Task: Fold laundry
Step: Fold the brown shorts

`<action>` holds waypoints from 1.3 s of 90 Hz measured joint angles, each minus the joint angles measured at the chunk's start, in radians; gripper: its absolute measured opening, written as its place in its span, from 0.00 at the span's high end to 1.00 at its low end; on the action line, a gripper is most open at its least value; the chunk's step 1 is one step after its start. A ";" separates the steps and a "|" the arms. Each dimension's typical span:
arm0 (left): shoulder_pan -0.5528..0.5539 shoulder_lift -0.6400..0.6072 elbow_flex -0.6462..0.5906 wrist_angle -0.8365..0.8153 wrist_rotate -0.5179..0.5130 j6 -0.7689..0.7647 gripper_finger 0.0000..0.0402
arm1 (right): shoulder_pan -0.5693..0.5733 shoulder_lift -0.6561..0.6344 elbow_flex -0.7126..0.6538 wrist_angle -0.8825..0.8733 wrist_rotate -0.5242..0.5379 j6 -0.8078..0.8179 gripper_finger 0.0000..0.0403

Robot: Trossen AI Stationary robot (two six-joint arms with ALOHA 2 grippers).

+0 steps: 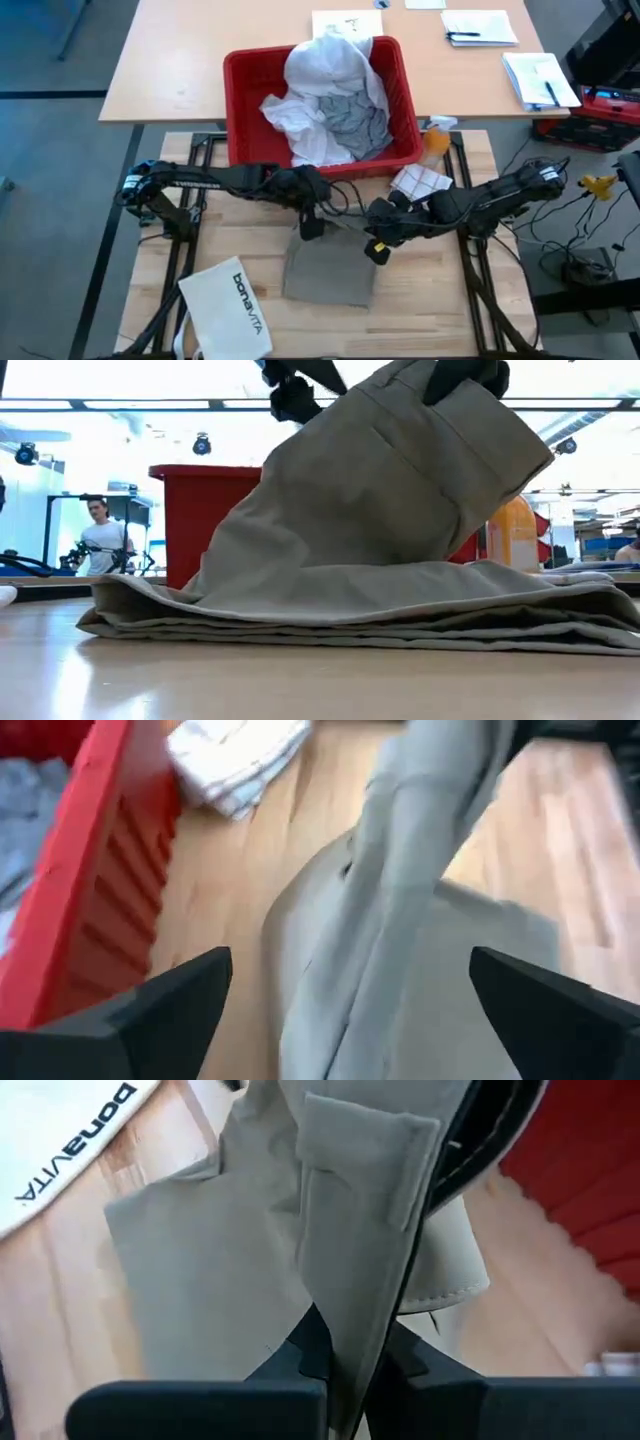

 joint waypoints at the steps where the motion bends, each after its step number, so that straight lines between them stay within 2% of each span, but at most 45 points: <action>1: 0.000 0.001 0.000 0.013 0.006 0.003 0.04 | 0.000 0.000 0.000 0.000 0.001 -0.001 0.98; 12: -0.001 0.016 0.000 0.132 0.066 0.014 0.09 | 0.000 0.004 0.000 0.000 0.003 -0.005 0.98; 31: 0.010 0.077 0.000 0.169 0.065 0.024 0.15 | 0.000 0.014 -0.001 0.000 0.003 -0.002 0.98; 39: 0.015 0.092 0.000 0.173 0.065 0.032 0.22 | 0.000 0.014 -0.001 0.000 0.003 -0.003 0.98; 48: 0.016 0.093 0.001 0.188 0.082 0.039 0.39 | 0.000 0.014 -0.001 0.000 0.003 -0.006 0.98; 63: 0.015 0.093 0.002 0.236 0.095 0.040 0.86 | -0.002 0.014 -0.001 0.002 0.003 -0.007 0.98; 66: 0.016 0.093 0.002 0.236 0.106 0.039 0.93 | -0.002 0.014 -0.001 0.003 0.003 -0.007 0.98; 76: 0.019 0.103 0.003 0.233 0.112 0.027 0.98 | -0.002 0.014 -0.002 0.003 0.002 -0.011 0.98; 86: 0.019 0.105 0.003 0.220 0.111 0.027 0.99 | -0.002 0.013 -0.002 0.001 0.003 0.007 0.96; 97: 0.019 0.102 0.005 0.192 0.110 0.029 1.00 | 0.020 -0.031 -0.003 -0.011 0.061 0.021 0.84; 108: 0.019 0.100 0.004 0.153 0.109 0.038 1.00 | 0.061 -0.111 -0.010 -0.010 0.099 0.022 0.62; 117: 0.019 0.092 0.004 0.144 0.108 0.040 1.00 | 0.133 -0.170 -0.049 -0.045 0.205 0.047 0.42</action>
